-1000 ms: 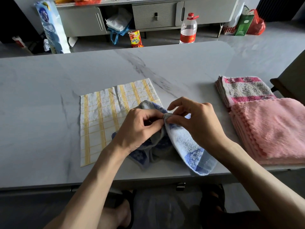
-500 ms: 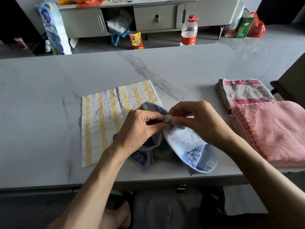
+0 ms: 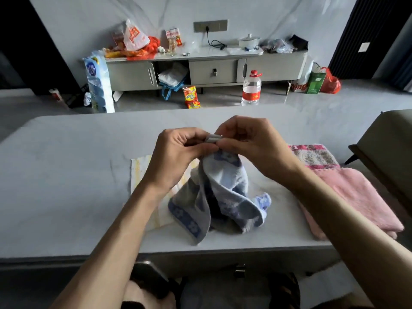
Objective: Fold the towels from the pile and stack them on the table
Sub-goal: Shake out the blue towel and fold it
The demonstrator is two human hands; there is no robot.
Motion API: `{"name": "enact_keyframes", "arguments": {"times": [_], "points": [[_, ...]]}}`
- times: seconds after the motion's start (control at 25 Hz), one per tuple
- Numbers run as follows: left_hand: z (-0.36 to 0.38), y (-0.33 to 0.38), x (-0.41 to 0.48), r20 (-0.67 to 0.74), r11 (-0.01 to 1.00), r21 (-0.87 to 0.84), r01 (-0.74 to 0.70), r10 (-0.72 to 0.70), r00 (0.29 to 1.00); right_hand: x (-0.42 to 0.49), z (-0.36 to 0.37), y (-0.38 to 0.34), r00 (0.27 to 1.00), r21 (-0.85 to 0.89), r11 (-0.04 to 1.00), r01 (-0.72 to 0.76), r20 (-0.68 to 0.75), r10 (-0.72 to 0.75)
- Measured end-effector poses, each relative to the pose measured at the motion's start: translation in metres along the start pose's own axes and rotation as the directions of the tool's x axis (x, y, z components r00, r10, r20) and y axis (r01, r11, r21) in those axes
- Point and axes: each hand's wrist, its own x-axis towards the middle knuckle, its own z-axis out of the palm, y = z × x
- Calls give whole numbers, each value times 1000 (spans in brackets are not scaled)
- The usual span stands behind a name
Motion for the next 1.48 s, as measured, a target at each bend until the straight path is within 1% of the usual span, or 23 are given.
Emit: {"name": "enact_keyframes", "arguments": {"times": [0.08, 0.12, 0.16, 0.24, 0.32, 0.44, 0.56, 0.64, 0.68, 0.72, 0.76, 0.84, 0.92, 1.0, 1.08, 1.12, 1.2, 1.24, 1.28, 1.32, 1.4, 1.48], "points": [[-14, 44, 2, -38, 998, -24, -58, 57, 998, 2, -10, -34, 997, 161, 986, 42, 51, -51], [-21, 63, 2, -62, 996, -35, -78, 76, 995, 1, -14, -47, 996, 204, 978, 46, 65, -61], [-29, 80, 2, -84, 995, -47, -91, 87, 993, -1, -17, -57, 995, 232, 972, 39, 82, -59], [-43, 106, -1, -108, 993, -62, -96, 89, 990, -10, -21, -69, 990, 208, 978, -3, 140, -27], [-55, 114, 0, -154, 995, -33, -91, 85, 984, -23, -27, -67, 975, 139, 986, -91, 215, 60], [-76, 119, -5, -300, 996, 60, -73, 88, 950, -51, -41, -64, 945, 15, 985, -172, 286, 161], [-94, 110, -10, -467, 985, 171, 32, 53, 883, -67, -61, -58, 935, -194, 970, -148, 292, 202], [-98, 103, -15, -537, 952, 279, 127, 45, 842, -71, -72, -54, 934, -402, 910, -103, 275, 227], [-97, 100, -19, -553, 919, 359, 164, 68, 830, -72, -76, -53, 944, -528, 848, -44, 257, 208], [-95, 98, -22, -560, 879, 436, 191, 99, 822, -73, -79, -52, 958, -635, 771, 50, 247, 142], [-94, 96, -24, -569, 851, 483, 204, 128, 812, -72, -81, -50, 967, -700, 697, 155, 251, 36], [-94, 94, -27, -599, 841, 501, 206, 165, 784, -73, -84, -48, 944, -742, 586, 326, 284, -166], [-96, 93, -28, -622, 845, 498, 194, 192, 759, -72, -90, -51, 922, -741, 550, 386, 283, -266], [-97, 95, -30, -642, 850, 501, 162, 241, 728, -69, -97, -58, 920, -725, 573, 383, 247, -303], [-95, 100, -33, -634, 843, 526, 115, 298, 713, -68, -99, -60, 946, -705, 636, 314, 175, -273], [-95, 101, -34, -629, 840, 532, 102, 312, 712, -66, -99, -61, 964, -697, 674, 247, 103, -247], [-100, 100, -35, -628, 839, 535, 99, 317, 711, -61, -96, -61, 973, -617, 784, 69, -133, -190], [-103, 99, -36, -612, 831, 549, 90, 326, 720, -60, -95, -62, 958, -535, 845, -6, -244, -148], [-105, 96, -37, -580, 819, 570, 68, 342, 739, -59, -94, -64, 939, -458, 888, -45, -322, -118], [-108, 93, -39, -533, 802, 596, 38, 360, 766, -57, -93, -66, 920, -421, 905, -56, -373, -116], [-111, 89, -41, -429, 763, 647, -11, 375, 822, -55, -94, -71, 906, -442, 894, -67, -403, -132], [-113, 87, -41, -353, 724, 689, -33, 376, 857, -53, -96, -71, 919, -499, 860, -104, -380, -109]]}}
